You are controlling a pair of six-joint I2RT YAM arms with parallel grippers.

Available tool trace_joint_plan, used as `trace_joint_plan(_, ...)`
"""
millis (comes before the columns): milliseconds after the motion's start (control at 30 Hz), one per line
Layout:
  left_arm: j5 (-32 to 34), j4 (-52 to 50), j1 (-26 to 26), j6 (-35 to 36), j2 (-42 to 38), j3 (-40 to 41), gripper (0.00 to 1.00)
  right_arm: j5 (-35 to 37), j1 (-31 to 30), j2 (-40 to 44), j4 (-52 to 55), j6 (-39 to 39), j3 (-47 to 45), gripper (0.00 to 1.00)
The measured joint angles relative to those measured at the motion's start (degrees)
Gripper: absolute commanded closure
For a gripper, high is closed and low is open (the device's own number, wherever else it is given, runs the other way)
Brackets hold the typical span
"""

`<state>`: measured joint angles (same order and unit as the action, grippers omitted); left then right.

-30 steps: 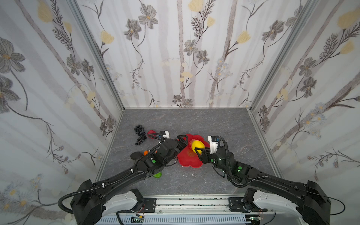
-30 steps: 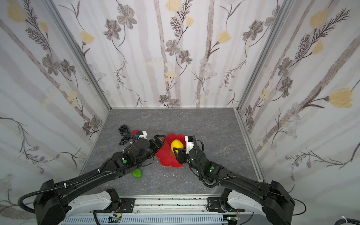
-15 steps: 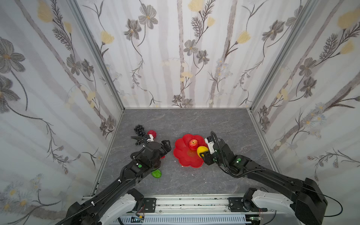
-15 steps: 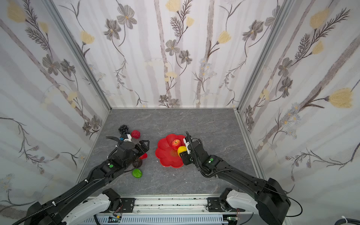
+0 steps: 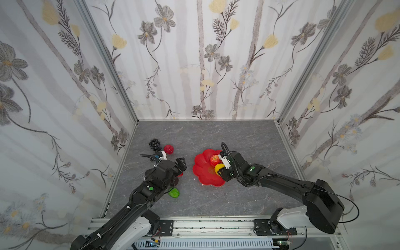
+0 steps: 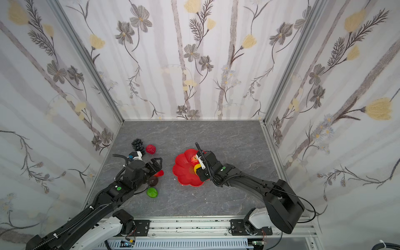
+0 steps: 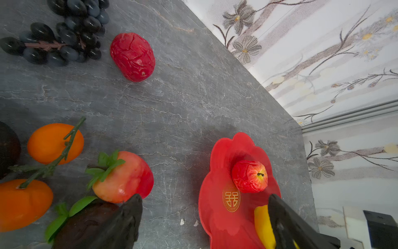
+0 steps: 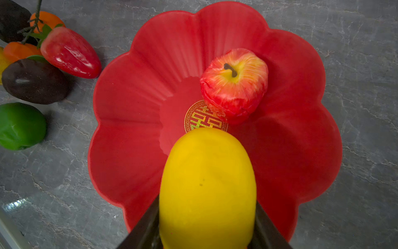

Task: Arrange fruit in a fruit bowl
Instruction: Place the fruit in the fruit bowl.

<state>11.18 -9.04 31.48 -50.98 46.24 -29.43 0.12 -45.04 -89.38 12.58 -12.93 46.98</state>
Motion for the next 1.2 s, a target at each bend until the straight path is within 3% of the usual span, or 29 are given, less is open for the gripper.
trace_joint_plan(467, 0.2, -0.5, -0.9, 1.2, -0.1, 0.6, 0.07, 0.5, 0.0, -5.3, 0.6, 0.9, 1.9, 0.52)
trace_joint_plan(1200, 1.2, -2.8, -3.0, 1.7, -4.3, 1.5, 0.07, 2.9, -0.1, -6.3, 3.3, 1.9, 2.0, 0.39)
